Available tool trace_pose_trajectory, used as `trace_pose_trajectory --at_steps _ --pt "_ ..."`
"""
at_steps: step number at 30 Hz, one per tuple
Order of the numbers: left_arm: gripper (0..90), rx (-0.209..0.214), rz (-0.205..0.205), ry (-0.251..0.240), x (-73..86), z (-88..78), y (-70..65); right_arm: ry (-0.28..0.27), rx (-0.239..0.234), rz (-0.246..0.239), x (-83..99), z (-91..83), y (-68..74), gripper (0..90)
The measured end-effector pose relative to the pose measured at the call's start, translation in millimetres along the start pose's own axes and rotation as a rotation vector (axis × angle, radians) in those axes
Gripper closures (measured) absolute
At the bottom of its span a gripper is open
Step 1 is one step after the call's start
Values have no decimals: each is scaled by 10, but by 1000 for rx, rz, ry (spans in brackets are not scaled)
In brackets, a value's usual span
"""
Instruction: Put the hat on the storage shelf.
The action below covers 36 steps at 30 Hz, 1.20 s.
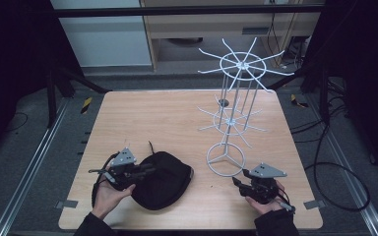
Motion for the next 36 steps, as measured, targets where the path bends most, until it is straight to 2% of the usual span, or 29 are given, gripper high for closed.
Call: trace_pose_trajectory --at_steps 13,22,36 --pt "752 -32 -48 -91 -146 -228 78 -1 1 5 3 -4 -8 498" --pt "752 -51 -119 -234 -313 -523 161 -11 11 6 -4 -25 -21 496" --pt "752 -47 -233 -410 -594 -922 218 -39 52 42 46 -160 -166 480"
Point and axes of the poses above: each handheld gripper's, and its own axes: z roughly forward along the jaws, x roughly out of its underside, y roughly to its left, the point moved 7 cm from there along z, roughly forward along the jaws, and after that the axes turned 11 degrees about -x, right-handed, at the moved point
